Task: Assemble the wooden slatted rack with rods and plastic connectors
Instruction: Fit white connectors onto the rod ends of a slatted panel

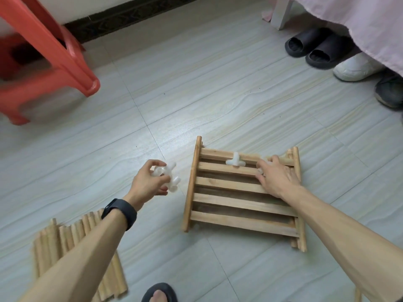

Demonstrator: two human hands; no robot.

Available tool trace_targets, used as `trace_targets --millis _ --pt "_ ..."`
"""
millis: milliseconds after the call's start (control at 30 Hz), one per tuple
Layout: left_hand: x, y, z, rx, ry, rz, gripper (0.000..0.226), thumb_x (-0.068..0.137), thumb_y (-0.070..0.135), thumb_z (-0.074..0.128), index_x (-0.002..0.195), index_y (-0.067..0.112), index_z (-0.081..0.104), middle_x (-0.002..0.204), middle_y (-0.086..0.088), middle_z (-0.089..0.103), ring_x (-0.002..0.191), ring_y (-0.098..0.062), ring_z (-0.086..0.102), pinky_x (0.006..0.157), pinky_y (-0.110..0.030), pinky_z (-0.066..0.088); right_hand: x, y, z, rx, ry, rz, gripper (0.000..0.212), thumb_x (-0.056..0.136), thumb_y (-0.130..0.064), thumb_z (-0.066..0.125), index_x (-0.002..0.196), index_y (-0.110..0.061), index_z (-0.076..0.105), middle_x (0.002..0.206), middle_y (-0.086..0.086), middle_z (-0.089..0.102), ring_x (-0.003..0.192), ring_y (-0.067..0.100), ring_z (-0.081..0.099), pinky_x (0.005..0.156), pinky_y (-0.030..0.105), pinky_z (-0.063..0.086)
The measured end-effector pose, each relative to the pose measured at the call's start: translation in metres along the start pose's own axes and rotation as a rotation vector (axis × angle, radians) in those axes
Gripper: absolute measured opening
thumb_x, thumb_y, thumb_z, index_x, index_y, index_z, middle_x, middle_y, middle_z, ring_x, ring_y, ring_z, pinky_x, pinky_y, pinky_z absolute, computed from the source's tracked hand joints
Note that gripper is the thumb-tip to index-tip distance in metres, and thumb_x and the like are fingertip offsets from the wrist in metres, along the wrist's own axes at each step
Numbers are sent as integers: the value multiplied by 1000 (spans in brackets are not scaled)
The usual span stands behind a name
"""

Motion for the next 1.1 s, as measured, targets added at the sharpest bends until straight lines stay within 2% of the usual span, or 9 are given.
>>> trace_targets --millis 100,167,367,467,633,767,933,1033,1100 --pt "-10 -55 -30 -3 106 -121 32 83 5 69 107 25 60 109 -13 62 56 -20 66 63 -36 63 -12 -25 -8 168 132 6 29 103 -42 47 123 -22 54 119 13 42 82 38 57 71 42 50" --pt "-21 -89 -39 25 126 -176 30 83 5 65 107 23 59 103 -14 65 56 -21 65 61 -38 63 -26 -66 -12 273 107 -98 27 101 -46 49 119 -27 54 121 11 44 86 36 59 76 45 53" --pt "-45 -162 -55 179 217 -159 28 86 26 66 108 34 51 116 -5 60 91 -19 63 73 -33 56 -87 -213 14 456 -281 -411 27 94 -49 58 118 -37 57 118 -1 49 113 21 55 96 32 42" --pt "-49 -176 -62 234 263 -103 33 92 17 63 117 32 49 119 -3 50 83 -3 51 64 -12 38 -104 -262 51 481 -421 -398 30 96 -50 53 123 -37 54 128 0 51 117 21 55 98 33 42" --pt "-49 -193 -78 324 201 -76 32 93 20 60 121 33 52 122 -1 47 93 -10 48 71 -18 35 -114 -305 109 609 -526 -240 32 96 -45 53 123 -29 56 131 6 56 117 23 55 96 33 43" --pt "-64 -186 -88 231 138 -75 30 82 15 63 106 31 59 116 2 59 97 -15 55 70 -21 40 -147 -313 136 667 -617 -172 31 96 -43 54 121 -26 59 123 2 61 109 20 58 89 33 46" --pt "-129 -216 -107 120 6 -221 29 76 12 65 93 36 63 107 4 64 73 -15 59 60 -29 49 -204 -325 164 640 -863 -168 23 92 -48 57 107 -31 58 92 -1 66 72 16 59 74 33 50" --pt "-177 -255 -115 127 -67 -365 27 75 12 64 92 33 64 100 -5 67 61 -16 59 54 -31 53 -227 -339 176 381 -936 -314 37 89 -60 46 120 -41 54 109 -8 68 98 16 64 92 39 43" --pt "-201 -274 -115 223 -109 -400 31 75 16 64 99 37 62 109 -2 64 72 -15 62 63 -31 55 -238 -348 176 225 -973 -365 45 90 -61 39 133 -48 47 125 -12 66 117 18 60 92 41 30"
Point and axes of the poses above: each hand's wrist, its own x-axis towards the middle knuckle, its own z-axis out of the palm, y = z × x, the point moved 4 cm from there along x, towards the middle knuckle
